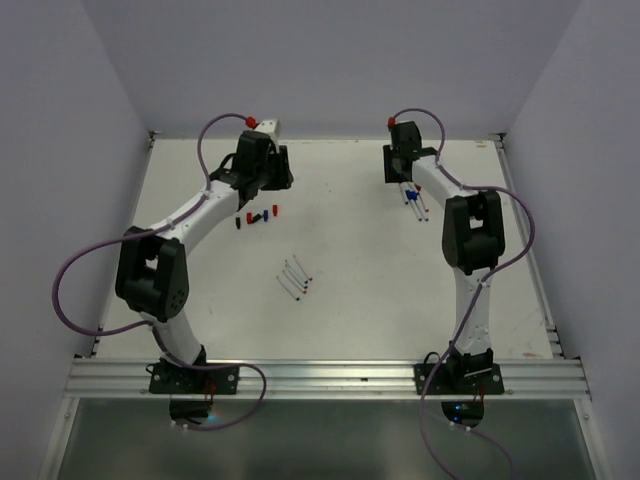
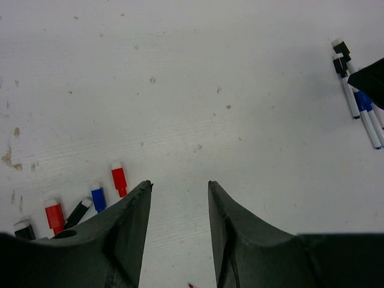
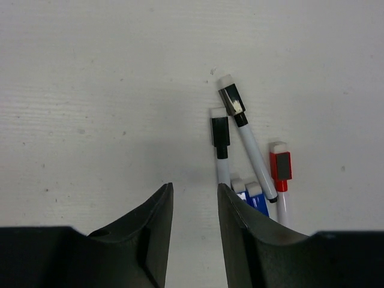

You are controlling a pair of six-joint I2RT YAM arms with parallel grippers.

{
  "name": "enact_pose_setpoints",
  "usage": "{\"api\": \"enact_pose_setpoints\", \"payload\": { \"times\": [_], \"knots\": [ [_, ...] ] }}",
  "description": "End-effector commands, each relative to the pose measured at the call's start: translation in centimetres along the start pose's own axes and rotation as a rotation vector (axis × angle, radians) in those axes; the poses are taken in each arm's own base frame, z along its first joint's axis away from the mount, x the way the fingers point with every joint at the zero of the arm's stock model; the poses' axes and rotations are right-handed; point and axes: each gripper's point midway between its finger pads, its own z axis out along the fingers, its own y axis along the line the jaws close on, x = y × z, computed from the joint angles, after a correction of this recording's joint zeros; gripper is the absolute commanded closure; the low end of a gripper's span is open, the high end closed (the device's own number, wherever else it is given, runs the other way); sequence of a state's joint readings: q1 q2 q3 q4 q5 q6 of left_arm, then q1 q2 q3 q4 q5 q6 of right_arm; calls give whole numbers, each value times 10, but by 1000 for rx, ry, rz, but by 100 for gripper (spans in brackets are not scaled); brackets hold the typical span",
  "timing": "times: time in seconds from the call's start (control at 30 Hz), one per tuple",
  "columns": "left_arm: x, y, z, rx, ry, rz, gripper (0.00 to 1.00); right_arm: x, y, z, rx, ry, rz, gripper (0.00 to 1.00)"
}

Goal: Open the pen caps

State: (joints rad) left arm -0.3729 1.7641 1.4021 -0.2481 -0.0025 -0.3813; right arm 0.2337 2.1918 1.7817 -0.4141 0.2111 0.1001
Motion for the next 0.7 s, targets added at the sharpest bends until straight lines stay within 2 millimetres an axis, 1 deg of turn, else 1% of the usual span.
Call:
{"api": "enact_pose_setpoints", "payload": {
  "times": [0.0,0.03,0.07,0.27,0.4,0.67],
  "knots": [
    [-9,-8,3,28,-35,10,54,-17,-2,2,-32,-9,-22,61],
    [-9,-8,3,28,-34,12,54,-12,-4,10,-22,9,-29,61],
    [-9,-8,4,29,-33,10,54,-19,-5,10,-17,-4,-33,62],
    [-7,-11,8,49,-28,5,54,-16,-10,23,-30,27,-28,62],
    [-5,-9,9,41,-23,5,54,-6,-12,32,-34,51,-31,62],
    [-5,-11,10,47,-24,8,54,9,-12,39,-49,86,-28,63]
  ]
}}
